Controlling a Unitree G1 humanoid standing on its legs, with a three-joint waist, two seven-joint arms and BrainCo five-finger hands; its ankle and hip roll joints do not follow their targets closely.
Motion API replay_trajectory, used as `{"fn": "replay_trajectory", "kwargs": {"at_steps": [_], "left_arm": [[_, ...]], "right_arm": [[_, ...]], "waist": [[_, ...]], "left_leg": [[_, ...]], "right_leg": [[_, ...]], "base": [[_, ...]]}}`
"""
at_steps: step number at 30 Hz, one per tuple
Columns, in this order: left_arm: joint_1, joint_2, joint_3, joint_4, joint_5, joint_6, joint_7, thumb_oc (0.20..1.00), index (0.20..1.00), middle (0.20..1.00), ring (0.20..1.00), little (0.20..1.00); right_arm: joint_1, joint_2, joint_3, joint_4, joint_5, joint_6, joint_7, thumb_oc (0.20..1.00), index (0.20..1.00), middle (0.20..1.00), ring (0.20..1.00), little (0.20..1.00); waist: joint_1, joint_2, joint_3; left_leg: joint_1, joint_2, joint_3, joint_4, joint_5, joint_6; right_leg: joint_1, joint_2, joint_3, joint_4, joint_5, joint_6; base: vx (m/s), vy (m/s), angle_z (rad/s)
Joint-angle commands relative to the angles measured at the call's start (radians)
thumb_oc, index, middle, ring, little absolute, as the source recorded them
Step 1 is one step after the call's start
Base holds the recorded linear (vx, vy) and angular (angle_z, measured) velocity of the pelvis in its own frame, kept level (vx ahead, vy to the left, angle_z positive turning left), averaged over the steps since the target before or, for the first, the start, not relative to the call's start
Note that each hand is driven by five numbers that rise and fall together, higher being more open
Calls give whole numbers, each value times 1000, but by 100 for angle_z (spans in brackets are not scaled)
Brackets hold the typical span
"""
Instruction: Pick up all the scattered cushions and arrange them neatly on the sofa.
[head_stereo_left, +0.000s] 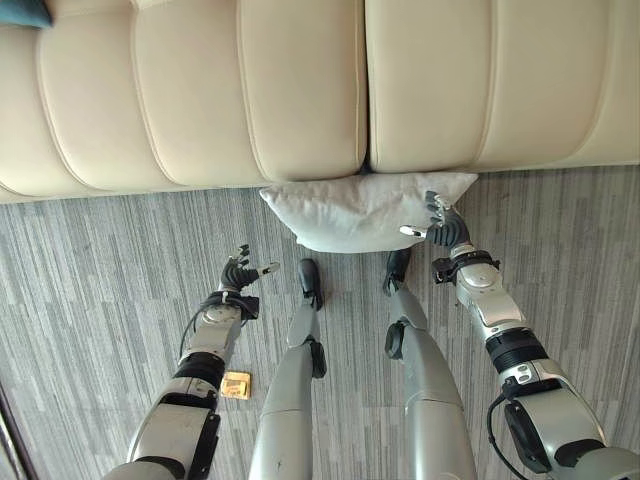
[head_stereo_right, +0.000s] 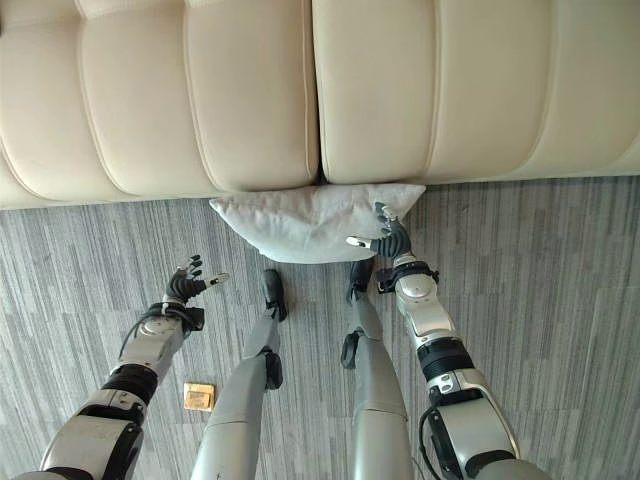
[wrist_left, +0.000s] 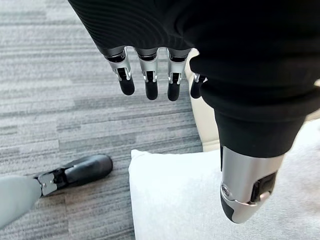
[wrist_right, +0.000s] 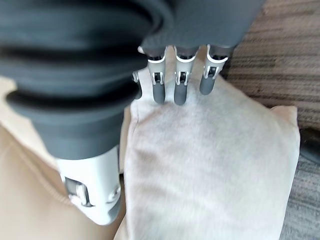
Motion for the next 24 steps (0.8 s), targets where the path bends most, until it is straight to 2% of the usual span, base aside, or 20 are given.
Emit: {"fn": "replay_trajectory", "kwargs": {"at_steps": [1,2,3,6,9,11,12,13,14,15,17,20,22,24], "left_arm": [[60,73,-8,19,-12,-33,5,1000,1000,1000,1000,1000],[51,99,-19,14,-5,-43,7,1000,1000,1000,1000,1000],[51,99,-19,14,-5,-43,7,1000,1000,1000,1000,1000],[9,142,-35,25,9,-73,34,1000,1000,1000,1000,1000],[-110,170,-91,14,49,-119,86,1000,1000,1000,1000,1000],[-150,171,-114,-1,70,-129,99,1000,1000,1000,1000,1000],[-180,161,-133,-9,83,-138,103,1000,1000,1000,1000,1000],[-256,126,-181,-37,107,-147,103,1000,1000,1000,1000,1000],[-256,126,-181,-37,107,-147,103,1000,1000,1000,1000,1000],[-304,102,-203,-45,110,-149,92,1000,1000,1000,1000,1000],[-378,51,-252,-43,118,-169,79,1000,1000,1000,1000,1000],[-485,-10,-315,-40,129,-204,58,1000,1000,1000,1000,1000],[-566,-47,-346,-23,119,-219,41,1000,1000,1000,1000,1000],[-619,-79,-363,-21,94,-219,8,1000,1000,1000,1000,1000]], "right_arm": [[129,32,-38,-73,-53,-25,-223,1000,1000,1000,1000,1000],[133,33,-84,-82,-63,-19,-324,1000,1000,1000,1000,1000],[133,33,-84,-82,-63,-19,-324,1000,1000,1000,1000,1000],[100,21,-84,-108,-116,-4,-410,1000,1000,1000,1000,1000],[-5,49,10,-82,-156,29,-364,1000,1000,1000,1000,1000],[-42,66,31,-72,-167,32,-352,1000,1000,1000,1000,1000],[-73,87,46,-60,-167,36,-337,1000,1000,1000,1000,1000],[-151,146,95,-26,-178,42,-319,1000,1000,1000,1000,1000],[-151,146,95,-26,-178,42,-319,1000,1000,1000,1000,1000],[-205,181,114,-3,-175,46,-306,1000,1000,1000,1000,1000],[-281,255,146,57,-145,23,-296,1000,1000,1000,1000,1000],[-377,346,181,135,-76,-48,-266,1000,1000,1000,1000,1000],[-441,405,184,174,14,-101,-206,1000,1000,1000,1000,1000],[-469,428,197,167,83,-152,-129,1000,1000,1000,1000,1000]], "waist": [[-30,-31,-114],[-36,-29,-117],[-36,-29,-120],[-41,-26,-113],[-41,-16,-109],[-42,-14,-110],[-43,-13,-110],[-45,-12,-108],[-45,-12,-108],[-46,-12,-107],[-50,-9,-96],[-53,-3,-77],[-54,-1,-70],[-54,1,-66]], "left_leg": [[-74,-13,-19,240,-183,-27],[-127,-13,-22,265,-187,-25],[-130,-13,-22,267,-188,-25],[-234,-2,-24,337,-206,-21],[-370,17,-25,408,-221,-23],[-401,20,-29,416,-221,-23],[-426,21,-29,422,-220,-23],[-459,25,-31,421,-218,-23],[-459,25,-31,421,-218,-23],[-473,28,-27,423,-217,-22],[-490,30,-29,430,-215,-21],[-488,31,-35,434,-213,-19],[-490,29,-39,446,-220,-20],[-488,27,-46,453,-227,-21]], "right_leg": [[21,-16,45,-26,-58,82],[-34,-22,58,-3,-62,80],[-38,-22,59,-2,-63,80],[-145,-35,74,60,-70,75],[-292,-42,107,129,-76,73],[-324,-41,112,138,-74,73],[-348,-38,120,143,-73,74],[-388,-34,129,148,-71,75],[-388,-34,129,148,-71,75],[-405,-32,134,150,-68,74],[-420,-27,139,151,-62,76],[-420,-20,141,150,-54,80],[-420,-19,139,155,-53,80],[-420,-21,137,159,-55,80]], "base": [[2,9,6],[-3,-1,4],[0,0,0],[0,0,0],[13,-9,-6],[32,-4,-7],[55,-14,-1],[38,-13,-2],[35,-6,-2],[25,10,-4],[26,19,-4],[11,9,-2],[22,-21,-4],[31,-50,-1]]}}
